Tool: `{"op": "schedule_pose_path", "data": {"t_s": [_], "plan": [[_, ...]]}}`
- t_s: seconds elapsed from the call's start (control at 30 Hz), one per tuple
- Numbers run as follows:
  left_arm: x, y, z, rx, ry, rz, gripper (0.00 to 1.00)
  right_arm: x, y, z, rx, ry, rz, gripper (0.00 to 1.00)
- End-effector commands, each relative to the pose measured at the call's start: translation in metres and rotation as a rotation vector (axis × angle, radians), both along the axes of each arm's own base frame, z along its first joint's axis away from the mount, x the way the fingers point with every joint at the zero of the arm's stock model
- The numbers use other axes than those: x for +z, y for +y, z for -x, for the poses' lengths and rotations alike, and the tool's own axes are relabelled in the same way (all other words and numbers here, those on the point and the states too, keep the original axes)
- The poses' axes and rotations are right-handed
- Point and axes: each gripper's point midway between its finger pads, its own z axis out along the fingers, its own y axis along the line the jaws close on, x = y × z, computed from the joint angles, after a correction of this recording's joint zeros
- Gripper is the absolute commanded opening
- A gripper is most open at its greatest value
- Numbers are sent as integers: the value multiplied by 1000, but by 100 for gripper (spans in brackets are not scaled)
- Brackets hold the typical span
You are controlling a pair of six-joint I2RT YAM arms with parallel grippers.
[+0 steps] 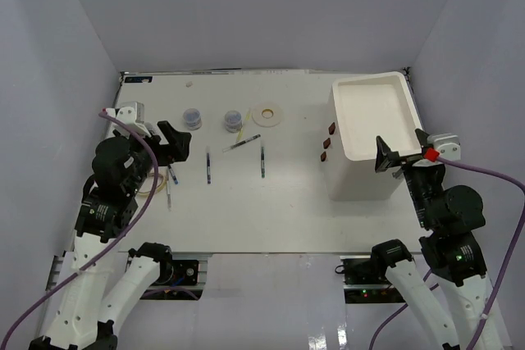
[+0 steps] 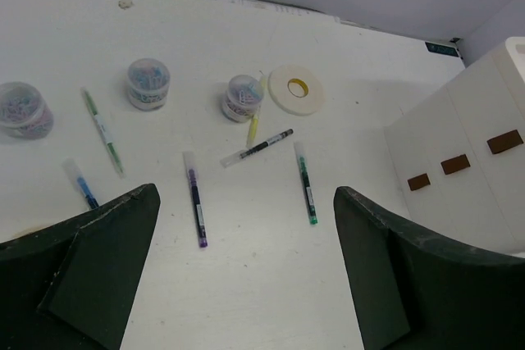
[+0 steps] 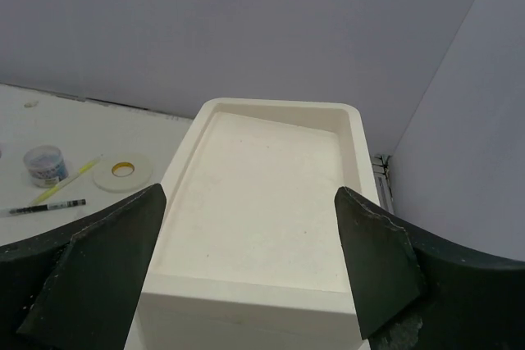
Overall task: Sort the stationery into containers
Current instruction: Open the drawer in the storage box.
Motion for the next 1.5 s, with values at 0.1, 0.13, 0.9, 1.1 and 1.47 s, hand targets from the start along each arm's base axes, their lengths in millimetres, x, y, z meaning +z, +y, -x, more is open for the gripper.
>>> {"op": "schedule_pose_path", "data": {"t_s": [0.1, 0.13, 0.9, 1.1, 1.47], "plan": [[-11, -31, -8, -154, 49, 28, 98, 6, 7, -10, 15, 0, -14, 90], [-13, -35, -10, -170, 57, 31, 98, 5, 13, -12, 41, 15, -7, 90], [-43, -251, -64, -775, 333, 507, 98, -28, 72, -58, 230, 342, -116, 90], [-61, -318, -78, -759, 421, 601, 91, -33, 75, -58, 244, 352, -106, 90], [-73, -375, -88, -820, 439, 697, 82, -37, 81, -62, 269, 373, -90, 90]]}}
